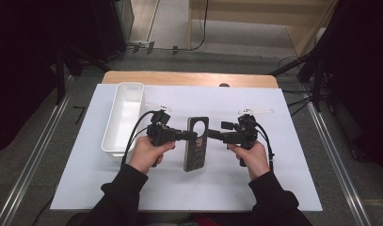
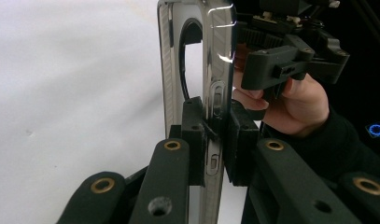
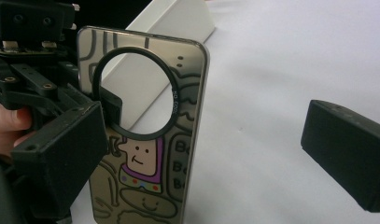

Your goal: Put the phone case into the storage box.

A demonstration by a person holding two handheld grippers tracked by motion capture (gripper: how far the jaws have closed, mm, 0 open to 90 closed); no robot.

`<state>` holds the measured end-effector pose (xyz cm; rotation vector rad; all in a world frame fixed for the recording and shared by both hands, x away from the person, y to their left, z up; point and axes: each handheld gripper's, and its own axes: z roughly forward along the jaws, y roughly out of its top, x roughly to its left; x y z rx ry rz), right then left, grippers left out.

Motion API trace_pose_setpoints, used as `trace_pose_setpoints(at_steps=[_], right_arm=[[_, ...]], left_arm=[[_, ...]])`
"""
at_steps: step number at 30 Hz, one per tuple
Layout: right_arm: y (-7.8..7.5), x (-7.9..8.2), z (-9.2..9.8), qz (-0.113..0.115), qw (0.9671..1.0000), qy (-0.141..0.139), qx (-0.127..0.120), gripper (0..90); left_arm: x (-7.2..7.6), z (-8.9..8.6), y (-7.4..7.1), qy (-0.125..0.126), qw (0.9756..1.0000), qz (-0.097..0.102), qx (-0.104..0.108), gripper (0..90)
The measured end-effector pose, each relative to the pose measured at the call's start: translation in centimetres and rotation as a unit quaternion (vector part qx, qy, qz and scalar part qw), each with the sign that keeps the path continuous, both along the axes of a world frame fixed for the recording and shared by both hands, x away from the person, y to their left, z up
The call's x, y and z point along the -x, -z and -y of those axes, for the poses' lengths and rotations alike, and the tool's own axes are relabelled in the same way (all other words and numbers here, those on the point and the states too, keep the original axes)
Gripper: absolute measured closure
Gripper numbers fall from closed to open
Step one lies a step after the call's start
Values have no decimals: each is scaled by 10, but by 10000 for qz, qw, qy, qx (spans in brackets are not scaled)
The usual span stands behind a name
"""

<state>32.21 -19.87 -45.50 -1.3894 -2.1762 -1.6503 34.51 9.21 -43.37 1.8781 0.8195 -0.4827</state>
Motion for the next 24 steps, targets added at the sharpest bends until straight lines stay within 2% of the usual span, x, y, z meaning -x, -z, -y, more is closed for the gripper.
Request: trace_pose_setpoints(at_steps=[2, 3, 9, 16, 24], right_arm=[[-1, 1, 1, 63, 10000, -11, -31, 106], [-2, 2, 2, 97, 9999, -3, -50, 122], [-3, 1, 3, 156, 9998, -3, -83, 123], [-1, 1, 0, 238, 9997, -56, -5, 139], [0, 1, -2, 303, 9995, -91, -73, 287]], left_arm=[[0, 0, 0, 42, 10000, 35, 36, 800], [1, 0, 0, 46, 10000, 50, 60, 800], [3, 3, 0, 142, 9998, 155, 55, 800], [4, 4, 0, 206, 9997, 131, 101, 800], [6, 7, -1, 270, 9994, 199, 86, 800]])
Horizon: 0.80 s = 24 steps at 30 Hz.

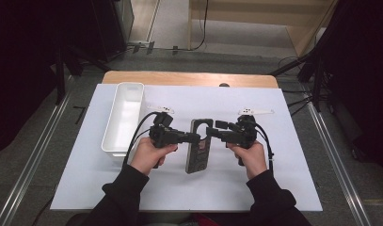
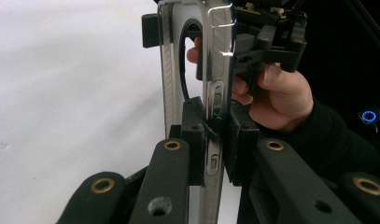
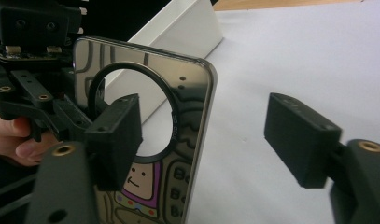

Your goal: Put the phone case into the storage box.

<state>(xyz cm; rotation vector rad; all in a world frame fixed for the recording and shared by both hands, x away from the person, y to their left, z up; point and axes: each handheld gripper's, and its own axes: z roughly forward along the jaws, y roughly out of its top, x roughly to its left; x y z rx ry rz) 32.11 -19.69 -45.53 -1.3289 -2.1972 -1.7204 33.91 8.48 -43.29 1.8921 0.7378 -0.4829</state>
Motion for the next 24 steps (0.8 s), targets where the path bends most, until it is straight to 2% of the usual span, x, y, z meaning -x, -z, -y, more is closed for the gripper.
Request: trace_pose_setpoints(at_steps=[8, 14, 24], right_arm=[[2, 0, 1, 36, 9999, -78, -136, 406], [3, 0, -2, 87, 9997, -202, -93, 500], [4, 0, -3, 87, 9992, -359, -124, 639]], left_arm=[[2, 3, 0, 114, 9999, 75, -35, 800], [4, 4, 0, 170, 9997, 188, -72, 800], [4, 5, 0, 224, 9994, 257, -90, 799]])
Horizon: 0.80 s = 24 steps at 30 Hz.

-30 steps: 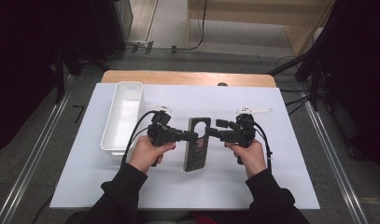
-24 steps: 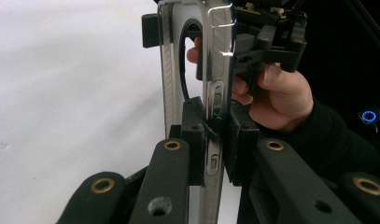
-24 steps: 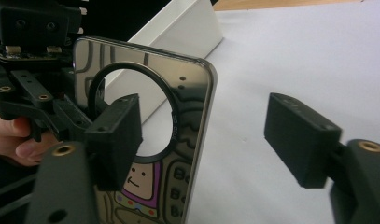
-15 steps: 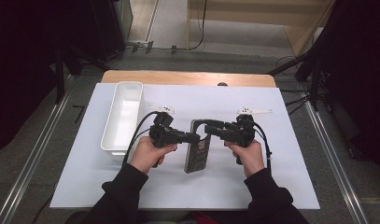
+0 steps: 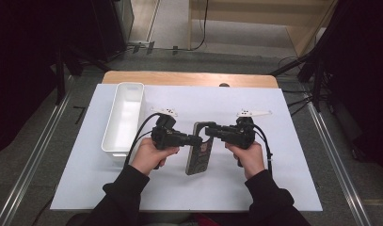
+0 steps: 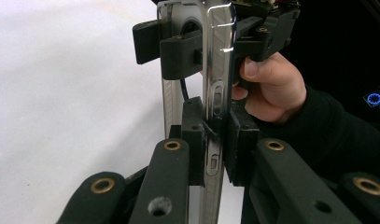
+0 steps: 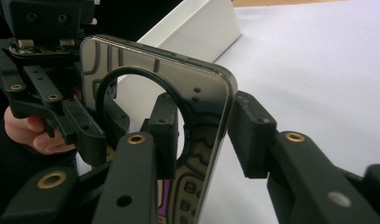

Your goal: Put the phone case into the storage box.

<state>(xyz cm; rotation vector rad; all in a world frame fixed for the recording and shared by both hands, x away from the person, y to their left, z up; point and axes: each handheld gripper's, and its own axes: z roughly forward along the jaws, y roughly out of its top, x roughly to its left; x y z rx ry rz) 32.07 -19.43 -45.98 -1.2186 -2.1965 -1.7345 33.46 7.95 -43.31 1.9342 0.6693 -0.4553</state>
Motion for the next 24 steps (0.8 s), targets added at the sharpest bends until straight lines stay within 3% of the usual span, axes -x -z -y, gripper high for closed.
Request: trace_pose_setpoints(at_steps=[18, 24], right_arm=[[-2, 2, -2, 87, 9999, 55, 123, 669], [-3, 3, -1, 152, 9997, 66, 180, 675]], left_arm=[[-1, -1, 0, -26, 10000, 30, 6, 797], [0, -1, 0, -77, 9999, 120, -47, 795]])
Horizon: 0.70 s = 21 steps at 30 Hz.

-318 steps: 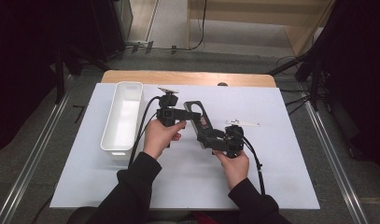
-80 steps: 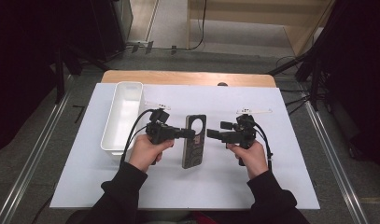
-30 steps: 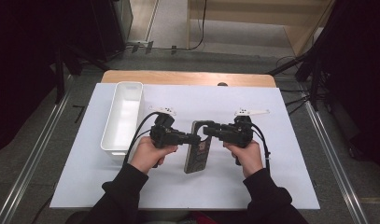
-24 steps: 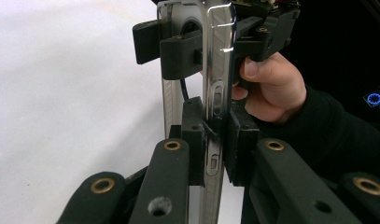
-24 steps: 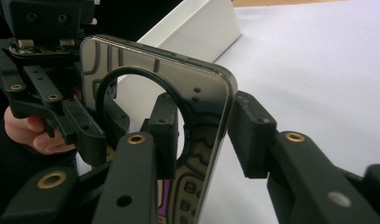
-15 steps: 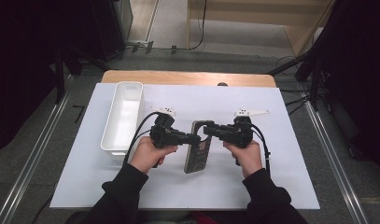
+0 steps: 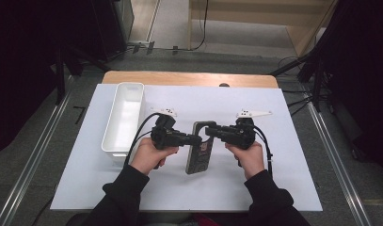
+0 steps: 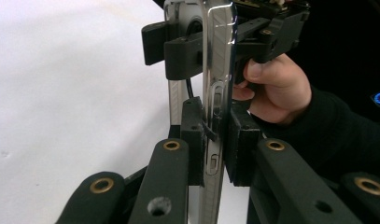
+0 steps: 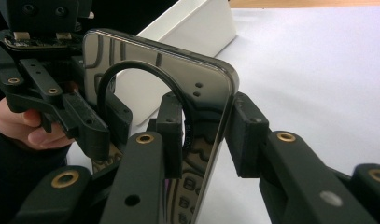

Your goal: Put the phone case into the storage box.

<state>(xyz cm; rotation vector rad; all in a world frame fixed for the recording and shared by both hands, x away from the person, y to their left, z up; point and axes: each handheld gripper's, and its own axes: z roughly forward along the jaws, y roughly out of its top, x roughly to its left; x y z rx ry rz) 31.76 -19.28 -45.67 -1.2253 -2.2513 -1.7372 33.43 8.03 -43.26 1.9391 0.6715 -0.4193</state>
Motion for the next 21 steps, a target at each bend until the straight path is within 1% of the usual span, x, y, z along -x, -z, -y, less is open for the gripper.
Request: trace_pose_setpoints(at_steps=[6, 9, 11, 13, 14, 16, 17, 19, 21], right_arm=[[-2, 1, 0, 35, 10000, 11, 72, 679], [-3, 1, -1, 68, 9999, 12, 146, 680], [-4, 2, -2, 97, 9998, -5, 182, 680], [-4, 2, -2, 99, 9997, -14, 210, 681], [-4, 2, -2, 94, 9997, -13, 217, 682], [-5, 2, -2, 89, 9997, -2, 216, 682], [-5, 2, -2, 89, 9997, -2, 216, 682], [-5, 2, -2, 98, 9997, 3, 209, 682], [-6, 2, 0, 116, 9997, 16, 210, 683]], left_arm=[[0, -1, 0, -55, 10000, 80, -15, 784], [0, -2, -1, -99, 9999, 128, -16, 760], [1, -2, -2, -139, 9996, 227, -112, 748], [1, -2, -2, -133, 9995, 258, -145, 747], [2, -1, -2, -154, 9994, 269, -149, 724], [2, -1, -3, -167, 9991, 338, -171, 710], [2, -1, -3, -167, 9991, 338, -171, 678], [3, 0, -4, -165, 9990, 369, -200, 669], [5, 0, -6, -158, 9986, 454, -234, 613]])
